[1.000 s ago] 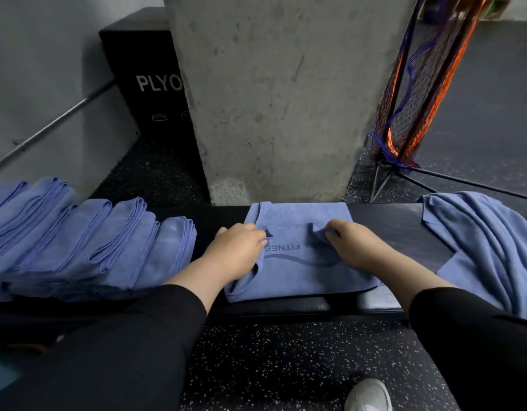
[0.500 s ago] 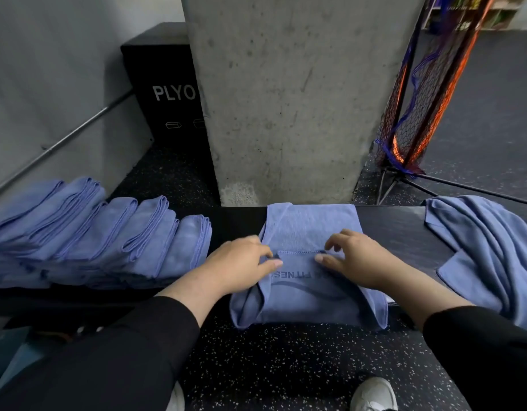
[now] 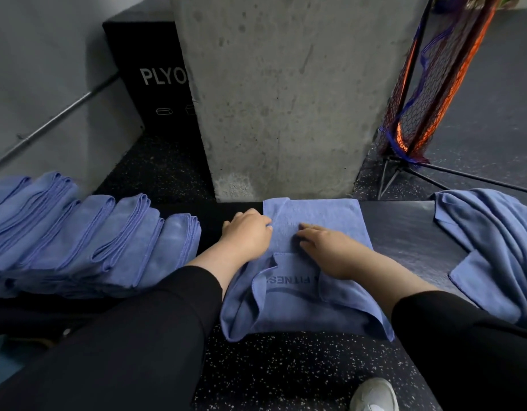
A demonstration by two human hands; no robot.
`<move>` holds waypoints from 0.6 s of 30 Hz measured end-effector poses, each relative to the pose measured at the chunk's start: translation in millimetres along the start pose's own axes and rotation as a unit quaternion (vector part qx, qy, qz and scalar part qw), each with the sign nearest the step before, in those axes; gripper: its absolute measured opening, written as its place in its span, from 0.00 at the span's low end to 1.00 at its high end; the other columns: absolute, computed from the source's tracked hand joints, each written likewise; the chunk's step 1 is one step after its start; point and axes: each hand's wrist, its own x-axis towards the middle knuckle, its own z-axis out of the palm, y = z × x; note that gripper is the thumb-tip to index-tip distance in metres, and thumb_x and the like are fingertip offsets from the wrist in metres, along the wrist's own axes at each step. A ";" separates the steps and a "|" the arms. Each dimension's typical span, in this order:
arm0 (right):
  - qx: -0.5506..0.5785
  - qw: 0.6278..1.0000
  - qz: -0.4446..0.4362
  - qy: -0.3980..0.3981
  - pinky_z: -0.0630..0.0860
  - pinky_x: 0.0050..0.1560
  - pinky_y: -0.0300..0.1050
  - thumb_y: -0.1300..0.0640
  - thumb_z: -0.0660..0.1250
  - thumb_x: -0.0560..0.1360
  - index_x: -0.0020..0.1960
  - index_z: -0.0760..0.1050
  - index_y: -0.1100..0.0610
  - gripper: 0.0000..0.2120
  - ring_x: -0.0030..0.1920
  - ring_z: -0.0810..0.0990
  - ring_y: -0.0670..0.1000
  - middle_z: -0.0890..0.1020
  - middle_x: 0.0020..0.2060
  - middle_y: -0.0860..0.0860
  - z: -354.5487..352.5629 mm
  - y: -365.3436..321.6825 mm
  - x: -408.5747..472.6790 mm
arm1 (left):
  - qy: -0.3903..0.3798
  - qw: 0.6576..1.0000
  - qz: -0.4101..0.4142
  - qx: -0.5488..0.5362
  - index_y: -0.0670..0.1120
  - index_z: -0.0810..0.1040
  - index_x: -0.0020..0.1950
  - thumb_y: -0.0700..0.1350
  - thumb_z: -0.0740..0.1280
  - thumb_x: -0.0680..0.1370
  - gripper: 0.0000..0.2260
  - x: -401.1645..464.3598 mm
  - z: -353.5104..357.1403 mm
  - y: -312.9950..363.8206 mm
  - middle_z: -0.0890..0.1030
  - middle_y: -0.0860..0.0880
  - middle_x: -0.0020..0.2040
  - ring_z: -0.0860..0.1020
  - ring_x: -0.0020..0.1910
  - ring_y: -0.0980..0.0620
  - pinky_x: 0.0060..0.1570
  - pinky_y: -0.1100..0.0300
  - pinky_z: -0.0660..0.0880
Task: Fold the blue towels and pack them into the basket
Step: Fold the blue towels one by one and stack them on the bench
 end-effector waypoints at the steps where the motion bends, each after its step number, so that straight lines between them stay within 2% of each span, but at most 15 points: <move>1: 0.001 1.000 0.001 -0.005 0.62 0.74 0.56 0.50 0.54 0.85 0.74 0.68 0.50 0.19 0.77 0.62 0.52 0.60 0.79 0.48 0.0 -0.6 1.4 | 0.006 1.000 -0.002 -0.001 0.44 0.78 0.53 0.49 0.54 0.85 0.14 1.8 0.0 0.6 0.74 0.47 0.63 0.70 0.61 0.43 0.58 0.47 0.66; 3: 0.000 1.000 0.002 -0.012 0.62 0.73 0.60 0.50 0.53 0.85 0.74 0.69 0.51 0.19 0.77 0.62 0.52 0.62 0.79 0.49 -0.5 -2.7 2.8 | 0.013 1.000 0.000 0.003 0.48 0.74 0.46 0.48 0.55 0.85 0.12 5.1 0.3 1.6 0.74 0.48 0.63 0.70 0.61 0.43 0.58 0.47 0.65; 5: 0.003 1.000 0.001 -0.015 0.62 0.73 0.62 0.51 0.53 0.85 0.74 0.69 0.51 0.19 0.77 0.61 0.52 0.63 0.78 0.49 -1.0 -4.4 2.9 | 0.014 1.000 0.012 0.014 0.50 0.70 0.45 0.49 0.55 0.84 0.11 6.5 0.7 2.2 0.74 0.49 0.65 0.70 0.62 0.43 0.59 0.46 0.65; 6: 0.006 1.000 0.002 -0.016 0.62 0.73 0.62 0.51 0.53 0.85 0.73 0.69 0.52 0.19 0.77 0.61 0.52 0.63 0.77 0.50 -1.6 -4.6 2.8 | 0.014 1.000 0.017 0.012 0.48 0.72 0.47 0.49 0.56 0.84 0.10 7.1 1.6 2.0 0.74 0.50 0.66 0.70 0.64 0.43 0.60 0.47 0.64; 9: 0.016 1.000 0.000 -0.022 0.60 0.75 0.61 0.51 0.53 0.85 0.74 0.69 0.51 0.19 0.79 0.58 0.51 0.61 0.79 0.50 -2.5 -2.7 3.6 | 0.021 0.999 0.017 -0.019 0.46 0.77 0.63 0.49 0.57 0.84 0.13 8.0 1.5 3.0 0.73 0.50 0.71 0.69 0.68 0.43 0.65 0.46 0.64; 10: 0.019 0.999 0.000 -0.026 0.59 0.76 0.60 0.51 0.53 0.85 0.75 0.68 0.51 0.19 0.79 0.56 0.51 0.59 0.80 0.49 -2.4 -1.4 3.8 | 0.033 0.999 0.015 -0.030 0.46 0.77 0.60 0.48 0.57 0.84 0.12 8.1 0.2 3.0 0.74 0.49 0.69 0.69 0.67 0.42 0.64 0.46 0.64; 12: 0.020 0.999 -0.002 -0.030 0.57 0.77 0.58 0.51 0.53 0.85 0.76 0.67 0.50 0.20 0.80 0.54 0.50 0.56 0.81 0.48 -1.8 2.1 3.8 | 0.064 0.997 0.010 -0.045 0.46 0.74 0.46 0.47 0.57 0.84 0.10 8.8 -4.6 2.0 0.77 0.48 0.62 0.72 0.60 0.42 0.59 0.47 0.66; 13: 0.020 0.999 -0.004 -0.031 0.56 0.77 0.57 0.51 0.53 0.85 0.76 0.66 0.50 0.20 0.80 0.54 0.49 0.56 0.81 0.48 -1.7 3.8 3.3 | 0.083 0.995 0.001 -0.046 0.45 0.72 0.45 0.47 0.57 0.83 0.11 9.8 -8.2 0.3 0.77 0.47 0.62 0.72 0.58 0.42 0.56 0.48 0.67; 14: 0.023 0.999 -0.006 -0.031 0.56 0.77 0.56 0.51 0.54 0.85 0.76 0.66 0.50 0.20 0.80 0.55 0.49 0.56 0.81 0.48 -2.3 4.9 2.6 | 0.101 0.994 -0.017 -0.040 0.45 0.74 0.47 0.47 0.56 0.84 0.11 11.2 -13.0 -2.9 0.76 0.46 0.64 0.72 0.59 0.41 0.56 0.48 0.67; 16: 0.037 0.999 -0.005 -0.032 0.55 0.78 0.56 0.52 0.54 0.85 0.76 0.67 0.50 0.20 0.80 0.55 0.49 0.56 0.81 0.47 -4.4 5.6 0.6 | 0.110 0.992 -0.067 -0.008 0.44 0.77 0.59 0.50 0.56 0.84 0.14 12.6 -22.8 -11.8 0.73 0.47 0.70 0.70 0.66 0.41 0.60 0.47 0.67; 18: 0.045 0.999 -0.008 -0.027 0.56 0.77 0.54 0.52 0.55 0.85 0.75 0.68 0.51 0.19 0.79 0.58 0.50 0.58 0.80 0.47 -5.5 5.2 -1.7 | 0.060 0.990 -0.115 0.058 0.45 0.74 0.70 0.52 0.57 0.84 0.19 10.4 -28.1 -20.9 0.67 0.47 0.76 0.66 0.71 0.42 0.65 0.45 0.65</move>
